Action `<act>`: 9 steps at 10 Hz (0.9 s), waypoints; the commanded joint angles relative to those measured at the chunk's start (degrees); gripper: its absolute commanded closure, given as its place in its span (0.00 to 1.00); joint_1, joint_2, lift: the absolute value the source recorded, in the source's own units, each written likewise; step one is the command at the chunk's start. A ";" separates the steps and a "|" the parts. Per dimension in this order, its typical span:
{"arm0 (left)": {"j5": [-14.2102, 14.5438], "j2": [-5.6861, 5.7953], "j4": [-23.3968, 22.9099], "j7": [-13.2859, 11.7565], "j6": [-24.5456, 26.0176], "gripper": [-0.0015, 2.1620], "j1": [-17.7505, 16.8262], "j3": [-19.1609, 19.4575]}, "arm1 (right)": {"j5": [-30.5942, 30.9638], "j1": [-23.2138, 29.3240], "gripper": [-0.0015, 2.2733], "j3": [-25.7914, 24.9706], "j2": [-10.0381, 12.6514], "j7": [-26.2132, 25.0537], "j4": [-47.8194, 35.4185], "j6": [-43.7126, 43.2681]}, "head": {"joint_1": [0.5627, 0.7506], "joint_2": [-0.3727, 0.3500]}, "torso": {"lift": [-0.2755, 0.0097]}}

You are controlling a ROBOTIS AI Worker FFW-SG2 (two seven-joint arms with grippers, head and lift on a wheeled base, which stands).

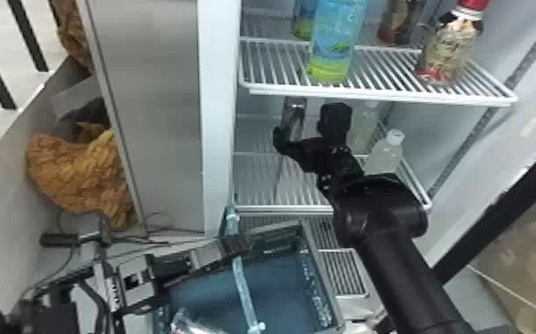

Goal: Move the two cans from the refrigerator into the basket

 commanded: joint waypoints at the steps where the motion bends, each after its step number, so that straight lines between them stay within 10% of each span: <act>1: 0.18 0.00 0.11 0.03 0.00 0.56 -0.06 -0.23 | 0.04 -1.46 0.06 0.20 0.00 -0.15 1.96 0.30 | 0.70 0.29 | 0.20; 9: 0.40 0.00 0.39 0.12 -0.14 0.56 -0.20 -0.57 | -0.76 -4.27 0.16 1.91 0.09 -0.24 4.91 1.28 | 0.70 0.30 | 0.20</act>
